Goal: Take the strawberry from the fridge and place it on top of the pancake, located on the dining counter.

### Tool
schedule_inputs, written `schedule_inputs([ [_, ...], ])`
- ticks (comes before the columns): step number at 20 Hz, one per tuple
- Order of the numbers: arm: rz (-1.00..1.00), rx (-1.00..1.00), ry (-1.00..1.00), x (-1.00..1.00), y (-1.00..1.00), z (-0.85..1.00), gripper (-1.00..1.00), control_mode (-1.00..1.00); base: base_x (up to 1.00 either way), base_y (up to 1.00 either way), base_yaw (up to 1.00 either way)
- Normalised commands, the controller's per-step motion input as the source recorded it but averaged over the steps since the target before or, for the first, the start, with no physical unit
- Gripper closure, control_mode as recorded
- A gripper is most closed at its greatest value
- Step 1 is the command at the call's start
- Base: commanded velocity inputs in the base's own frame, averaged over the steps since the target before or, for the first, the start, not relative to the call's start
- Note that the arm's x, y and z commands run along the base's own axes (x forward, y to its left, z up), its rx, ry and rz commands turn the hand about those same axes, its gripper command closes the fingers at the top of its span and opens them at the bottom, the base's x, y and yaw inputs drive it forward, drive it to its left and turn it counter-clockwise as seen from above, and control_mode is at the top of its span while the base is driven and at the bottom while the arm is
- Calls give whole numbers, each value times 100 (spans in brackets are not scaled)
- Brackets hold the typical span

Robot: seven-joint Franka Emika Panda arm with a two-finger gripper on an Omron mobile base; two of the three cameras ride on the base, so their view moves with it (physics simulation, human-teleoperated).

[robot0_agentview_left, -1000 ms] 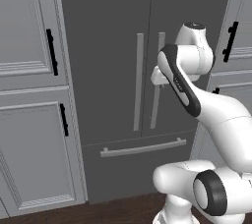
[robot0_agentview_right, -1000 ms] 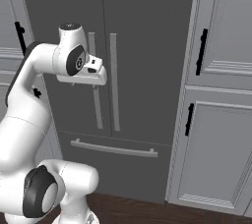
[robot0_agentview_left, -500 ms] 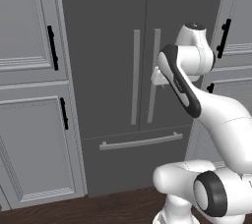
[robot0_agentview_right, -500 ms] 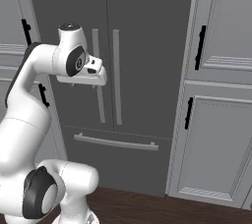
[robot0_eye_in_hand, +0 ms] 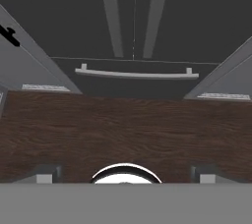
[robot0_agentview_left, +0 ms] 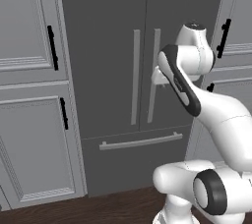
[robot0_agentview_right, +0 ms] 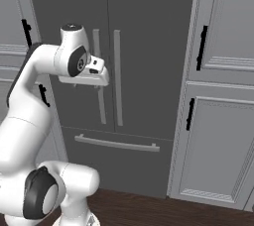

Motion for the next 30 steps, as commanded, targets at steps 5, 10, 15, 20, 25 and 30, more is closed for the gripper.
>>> schedule_inputs([
  [5,2,0,-13,78,-31,-8,-100,-100,0,0,0],
  [10,0,0,-20,100,-2,-5,-100,-100,0,0,0],
  [15,0,0,-35,81,0,0,-100,-100,0,0,0],
  [20,-1,0,-31,54,-24,0,-100,-100,0,0,0],
  [25,-6,0,-9,49,-2,0,-100,-100,0,0,0],
  [30,-4,0,0,61,-1,0,-100,-100,0,0,0],
])
